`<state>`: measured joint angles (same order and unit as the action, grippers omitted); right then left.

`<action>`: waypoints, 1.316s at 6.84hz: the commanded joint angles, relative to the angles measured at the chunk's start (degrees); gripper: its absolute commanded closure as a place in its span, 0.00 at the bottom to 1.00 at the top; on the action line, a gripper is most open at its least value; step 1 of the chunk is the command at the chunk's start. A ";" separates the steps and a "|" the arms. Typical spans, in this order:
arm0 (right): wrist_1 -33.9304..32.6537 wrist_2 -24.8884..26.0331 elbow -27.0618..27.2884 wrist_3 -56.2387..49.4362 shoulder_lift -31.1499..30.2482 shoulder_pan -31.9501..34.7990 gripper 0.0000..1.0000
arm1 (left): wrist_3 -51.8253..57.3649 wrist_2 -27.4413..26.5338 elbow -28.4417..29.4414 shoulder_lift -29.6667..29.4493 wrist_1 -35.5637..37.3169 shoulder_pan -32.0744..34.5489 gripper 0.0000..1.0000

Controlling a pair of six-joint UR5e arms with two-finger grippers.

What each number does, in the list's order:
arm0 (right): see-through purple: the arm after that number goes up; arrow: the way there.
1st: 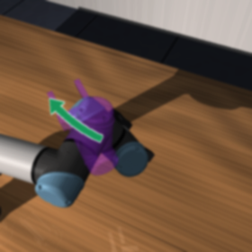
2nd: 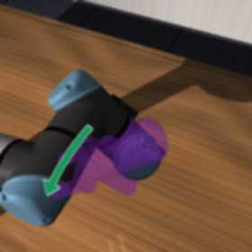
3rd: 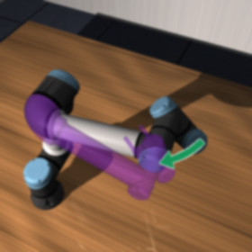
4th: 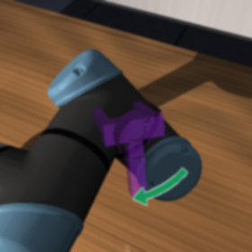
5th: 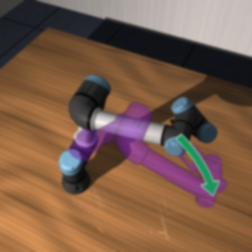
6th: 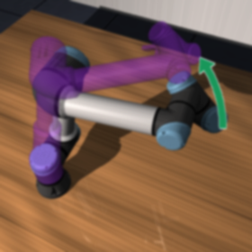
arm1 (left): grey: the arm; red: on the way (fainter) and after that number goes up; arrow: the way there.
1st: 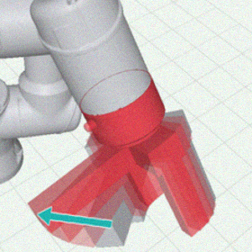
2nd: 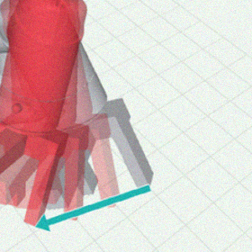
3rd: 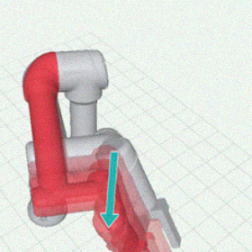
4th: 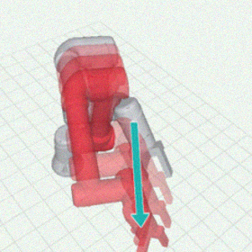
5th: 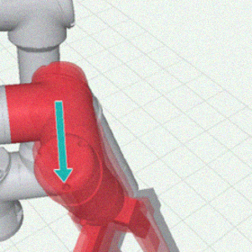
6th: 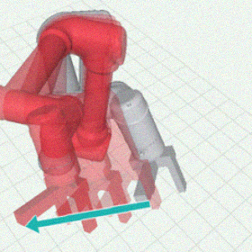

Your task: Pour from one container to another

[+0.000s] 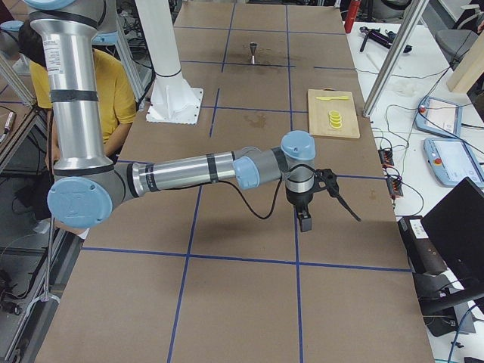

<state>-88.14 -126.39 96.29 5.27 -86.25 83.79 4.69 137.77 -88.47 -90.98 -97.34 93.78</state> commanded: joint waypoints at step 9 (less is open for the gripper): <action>-5.90 -5.45 -2.88 -2.64 -7.86 5.33 0.00 | -0.03 0.05 0.23 0.54 0.22 -0.09 0.00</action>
<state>-94.07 -132.01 92.16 2.65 -92.63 89.12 4.66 137.81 -88.26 -90.46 -97.20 93.69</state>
